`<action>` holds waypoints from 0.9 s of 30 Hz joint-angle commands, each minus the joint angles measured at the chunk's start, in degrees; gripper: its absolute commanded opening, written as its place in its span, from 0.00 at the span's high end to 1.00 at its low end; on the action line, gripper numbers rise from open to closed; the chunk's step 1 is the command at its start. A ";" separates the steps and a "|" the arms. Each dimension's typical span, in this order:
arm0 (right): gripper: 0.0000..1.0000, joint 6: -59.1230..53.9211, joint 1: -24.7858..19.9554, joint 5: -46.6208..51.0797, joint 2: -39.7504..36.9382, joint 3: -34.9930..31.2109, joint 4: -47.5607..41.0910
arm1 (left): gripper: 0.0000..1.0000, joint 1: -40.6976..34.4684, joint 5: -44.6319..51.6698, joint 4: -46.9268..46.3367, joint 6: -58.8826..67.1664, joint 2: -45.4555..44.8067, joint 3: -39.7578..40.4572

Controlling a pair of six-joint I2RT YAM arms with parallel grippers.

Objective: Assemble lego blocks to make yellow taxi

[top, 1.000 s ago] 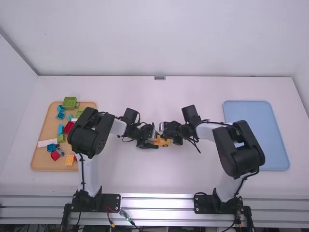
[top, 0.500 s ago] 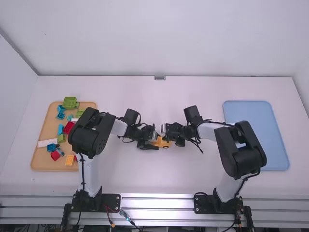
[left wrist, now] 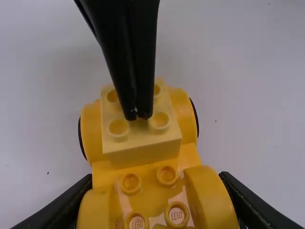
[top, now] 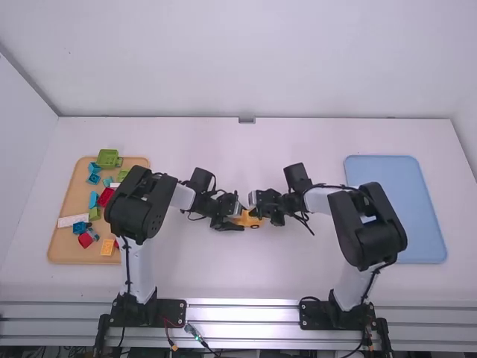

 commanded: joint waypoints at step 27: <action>0.01 8.55 -11.58 6.21 -8.85 9.68 -7.63 | 0.05 0.17 -5.18 -5.88 0.35 1.14 3.89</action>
